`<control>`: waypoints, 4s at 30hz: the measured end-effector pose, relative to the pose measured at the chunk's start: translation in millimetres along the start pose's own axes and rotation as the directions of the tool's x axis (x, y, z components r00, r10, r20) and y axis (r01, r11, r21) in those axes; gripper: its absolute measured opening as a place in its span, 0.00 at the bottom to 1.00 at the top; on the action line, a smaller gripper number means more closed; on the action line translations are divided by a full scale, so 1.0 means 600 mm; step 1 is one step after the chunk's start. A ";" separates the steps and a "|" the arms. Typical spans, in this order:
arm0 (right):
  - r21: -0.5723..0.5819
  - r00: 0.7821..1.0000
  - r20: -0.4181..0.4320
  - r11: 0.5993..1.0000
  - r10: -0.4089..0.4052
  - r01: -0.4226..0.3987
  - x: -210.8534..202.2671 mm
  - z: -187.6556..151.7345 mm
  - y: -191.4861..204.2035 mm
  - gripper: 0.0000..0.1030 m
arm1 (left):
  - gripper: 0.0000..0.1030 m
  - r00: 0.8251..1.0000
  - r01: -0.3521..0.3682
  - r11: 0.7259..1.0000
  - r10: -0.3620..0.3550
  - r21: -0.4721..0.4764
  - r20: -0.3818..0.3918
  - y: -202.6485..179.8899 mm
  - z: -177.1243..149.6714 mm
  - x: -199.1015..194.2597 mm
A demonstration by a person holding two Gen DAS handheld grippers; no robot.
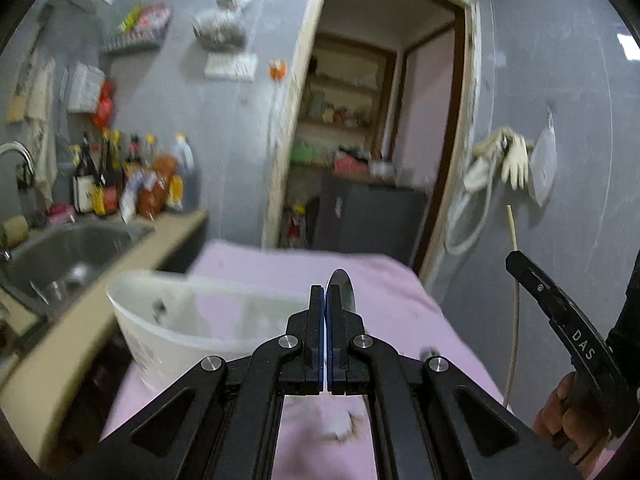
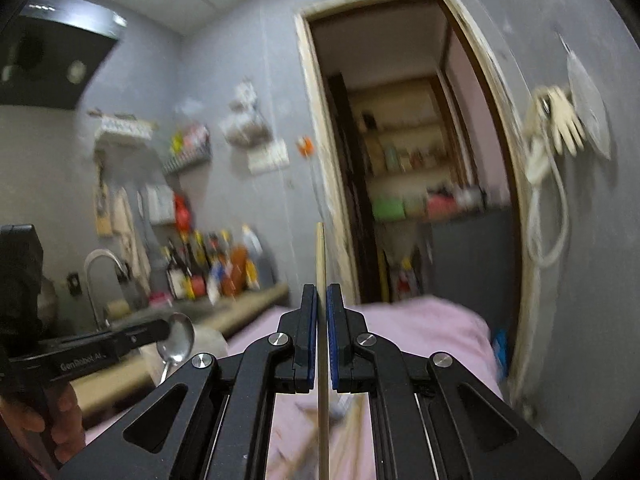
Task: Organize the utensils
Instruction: 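Lift both held chopsticks and carry them over the white basket, then open both grippers to drop the chopsticks into the white basket, then move both grippers back down to the remaining utensils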
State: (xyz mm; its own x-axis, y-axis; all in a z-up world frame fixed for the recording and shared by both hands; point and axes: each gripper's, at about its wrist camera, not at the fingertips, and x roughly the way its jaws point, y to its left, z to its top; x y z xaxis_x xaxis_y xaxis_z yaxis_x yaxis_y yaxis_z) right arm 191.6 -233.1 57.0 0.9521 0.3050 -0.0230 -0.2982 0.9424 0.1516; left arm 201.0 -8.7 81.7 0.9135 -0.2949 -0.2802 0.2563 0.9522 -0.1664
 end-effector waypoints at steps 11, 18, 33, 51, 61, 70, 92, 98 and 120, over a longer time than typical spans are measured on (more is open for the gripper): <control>0.008 0.964 0.245 0.994 0.106 -0.111 0.081 0.078 0.111 0.03 | 0.00 0.930 -0.237 0.971 0.232 -0.017 0.285 0.109 0.106 -0.055; 0.080 0.947 0.307 0.989 0.092 -0.122 0.145 0.072 0.154 0.03 | 0.00 0.866 -0.379 0.919 0.394 -0.110 0.308 0.195 0.103 -0.026; 0.029 0.982 0.191 1.000 0.000 -0.005 0.208 -0.020 0.168 0.03 | 0.00 0.826 -0.500 0.864 0.497 -0.061 0.265 0.228 0.010 0.068; 0.063 1.000 -0.019 0.998 0.004 -0.003 0.209 -0.072 0.146 0.05 | 0.02 0.935 -0.311 0.949 0.315 -0.049 0.164 0.222 -0.027 0.071; 0.088 0.998 -0.043 0.996 0.038 -0.034 0.194 -0.063 0.133 0.21 | 0.11 0.977 -0.180 0.978 0.190 -0.109 0.093 0.218 -0.012 0.055; 0.088 1.000 0.000 0.996 0.019 -0.019 0.162 -0.035 0.106 0.36 | 0.33 0.984 -0.125 0.984 0.139 -0.126 0.111 0.195 0.011 0.030; -0.106 0.979 0.059 0.974 -0.195 0.200 -0.010 0.027 -0.056 1.00 | 0.95 0.994 0.041 0.998 -0.045 0.038 0.096 0.016 0.007 0.023; -0.142 0.972 0.009 0.961 -0.237 0.235 -0.032 0.013 -0.092 1.00 | 0.95 0.996 0.085 0.993 -0.084 0.077 -0.019 -0.024 -0.025 0.060; -0.115 0.877 -0.449 0.985 -0.170 0.132 0.036 -0.089 -0.176 0.79 | 0.29 0.905 0.117 0.970 -0.015 0.214 -0.426 -0.112 -0.140 0.189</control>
State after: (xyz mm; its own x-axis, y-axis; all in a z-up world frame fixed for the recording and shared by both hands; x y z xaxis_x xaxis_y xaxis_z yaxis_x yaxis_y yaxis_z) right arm 240.2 -318.5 -12.0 0.8552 0.1690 -0.4900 -0.1760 0.9839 0.0322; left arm 261.0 -113.0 -18.4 0.6882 -0.3151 -0.6535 0.4229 0.9061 0.0084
